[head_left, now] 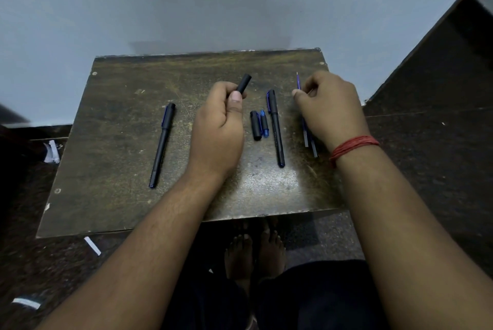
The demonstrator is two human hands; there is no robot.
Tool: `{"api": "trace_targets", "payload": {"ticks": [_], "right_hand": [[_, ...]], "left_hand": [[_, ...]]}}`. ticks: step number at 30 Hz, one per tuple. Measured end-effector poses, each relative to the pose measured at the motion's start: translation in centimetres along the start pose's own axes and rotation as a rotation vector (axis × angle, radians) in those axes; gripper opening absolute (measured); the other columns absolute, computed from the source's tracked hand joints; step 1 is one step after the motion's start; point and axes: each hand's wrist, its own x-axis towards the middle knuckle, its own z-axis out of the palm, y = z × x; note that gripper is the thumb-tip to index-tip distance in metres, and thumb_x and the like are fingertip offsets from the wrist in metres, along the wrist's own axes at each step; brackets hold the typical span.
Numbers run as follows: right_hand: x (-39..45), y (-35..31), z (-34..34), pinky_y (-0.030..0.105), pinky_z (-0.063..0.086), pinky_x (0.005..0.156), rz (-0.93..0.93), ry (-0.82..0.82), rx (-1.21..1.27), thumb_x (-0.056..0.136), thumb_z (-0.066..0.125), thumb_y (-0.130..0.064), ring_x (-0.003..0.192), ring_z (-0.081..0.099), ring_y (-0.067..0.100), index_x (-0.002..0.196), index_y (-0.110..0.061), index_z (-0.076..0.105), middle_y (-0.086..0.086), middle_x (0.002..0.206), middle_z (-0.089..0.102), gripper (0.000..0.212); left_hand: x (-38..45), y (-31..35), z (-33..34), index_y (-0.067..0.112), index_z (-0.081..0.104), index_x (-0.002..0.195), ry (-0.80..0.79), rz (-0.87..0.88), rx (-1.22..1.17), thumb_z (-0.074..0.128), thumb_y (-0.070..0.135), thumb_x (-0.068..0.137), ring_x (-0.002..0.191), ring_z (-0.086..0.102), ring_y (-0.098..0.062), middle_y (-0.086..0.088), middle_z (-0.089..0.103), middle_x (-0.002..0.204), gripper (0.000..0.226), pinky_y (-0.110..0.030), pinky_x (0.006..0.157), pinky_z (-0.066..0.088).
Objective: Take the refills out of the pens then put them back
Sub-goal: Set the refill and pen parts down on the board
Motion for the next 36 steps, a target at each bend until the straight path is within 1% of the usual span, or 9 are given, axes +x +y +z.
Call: {"api": "trace_targets", "payload": {"ticks": [4, 10, 13, 19, 24, 27, 31, 33, 36], "right_hand": [[-0.3, -0.4, 0.1, 0.035, 0.051, 0.079, -0.013, -0.038, -0.124, 0.095, 0.061, -0.036, 0.089, 0.061, 0.026, 0.092, -0.017, 0.061, 0.004, 0.092, 0.065, 0.019], [-0.6, -0.8, -0.2, 0.033, 0.047, 0.074, -0.002, -0.059, -0.219, 0.096, 0.059, -0.037, 0.091, 0.061, 0.026, 0.096, -0.018, 0.062, 0.003, 0.095, 0.066, 0.019], [-0.6, -0.9, -0.2, 0.036, 0.051, 0.076, 0.006, -0.062, -0.222, 0.097, 0.058, -0.039, 0.092, 0.062, 0.025, 0.099, -0.02, 0.062, 0.003, 0.098, 0.067, 0.019], [-0.8, -1.5, -0.4, 0.031, 0.045, 0.072, -0.019, -0.017, -0.186, 0.097, 0.058, -0.038, 0.088, 0.06, 0.022, 0.1, -0.021, 0.063, 0.0, 0.095, 0.067, 0.018], [-2.2, -3.8, 0.0, 0.028, 0.04, 0.069, -0.134, -0.03, -0.148, 0.098, 0.057, -0.037, 0.083, 0.058, 0.017, 0.099, -0.023, 0.064, -0.005, 0.089, 0.063, 0.016], [-3.6, -5.8, 1.5, 0.033, 0.048, 0.07, -0.267, -0.058, -0.17, 0.097, 0.056, -0.036, 0.088, 0.062, 0.021, 0.097, -0.022, 0.063, -0.003, 0.093, 0.067, 0.015], [-5.1, -7.3, 3.9, 0.035, 0.046, 0.073, -0.408, -0.078, -0.243, 0.095, 0.055, -0.033, 0.097, 0.062, 0.025, 0.096, -0.02, 0.062, 0.001, 0.1, 0.066, 0.015], [-5.4, -7.3, 4.7, 0.035, 0.044, 0.072, -0.424, -0.07, -0.276, 0.094, 0.057, -0.031, 0.1, 0.059, 0.026, 0.097, -0.018, 0.062, 0.003, 0.102, 0.065, 0.014], [-5.6, -7.3, 5.3, 0.038, 0.048, 0.077, -0.419, -0.038, -0.333, 0.093, 0.057, -0.025, 0.103, 0.058, 0.03, 0.099, -0.015, 0.064, 0.006, 0.103, 0.065, 0.013]], "left_hand": [[0.0, 0.1, 0.0, 0.017, 0.058, 0.103, 0.0, -0.008, -0.01, 0.041, 0.021, 0.107, 0.059, 0.04, -0.002, 0.009, 0.044, 0.067, 0.018, -0.018, 0.05, 0.03], [0.1, 0.0, 0.0, 0.014, 0.059, 0.104, 0.008, -0.011, -0.015, 0.041, 0.021, 0.107, 0.057, 0.039, -0.002, 0.01, 0.042, 0.065, 0.02, -0.018, 0.049, 0.029], [0.1, -0.1, 0.0, 0.014, 0.059, 0.104, 0.009, -0.009, -0.012, 0.04, 0.021, 0.107, 0.056, 0.039, -0.002, 0.01, 0.042, 0.064, 0.02, -0.018, 0.049, 0.029], [0.3, 0.0, -0.4, 0.013, 0.058, 0.103, 0.06, 0.001, -0.01, 0.04, 0.02, 0.107, 0.057, 0.04, -0.001, 0.011, 0.041, 0.065, 0.02, -0.017, 0.051, 0.031], [1.8, -1.2, -1.8, 0.02, 0.054, 0.098, 0.288, -0.086, -0.104, 0.037, 0.026, 0.105, 0.059, 0.039, -0.002, 0.01, 0.043, 0.069, 0.019, -0.027, 0.056, 0.034], [2.7, -2.6, -2.4, 0.036, 0.055, 0.091, 0.386, -0.196, -0.195, 0.037, 0.046, 0.096, 0.071, 0.043, -0.019, 0.007, 0.047, 0.074, 0.021, -0.038, 0.066, 0.035], [2.9, -3.0, -2.2, 0.036, 0.056, 0.088, 0.391, -0.221, -0.251, 0.038, 0.047, 0.093, 0.069, 0.041, -0.02, 0.008, 0.047, 0.072, 0.022, -0.042, 0.064, 0.035], [2.8, -2.8, -1.9, 0.033, 0.055, 0.089, 0.373, -0.211, -0.26, 0.038, 0.042, 0.095, 0.067, 0.042, -0.017, 0.009, 0.048, 0.074, 0.02, -0.042, 0.065, 0.036], [2.9, -3.1, -1.7, 0.037, 0.056, 0.087, 0.354, -0.235, -0.314, 0.039, 0.048, 0.092, 0.062, 0.039, -0.014, 0.011, 0.047, 0.071, 0.021, -0.042, 0.065, 0.034]]}}
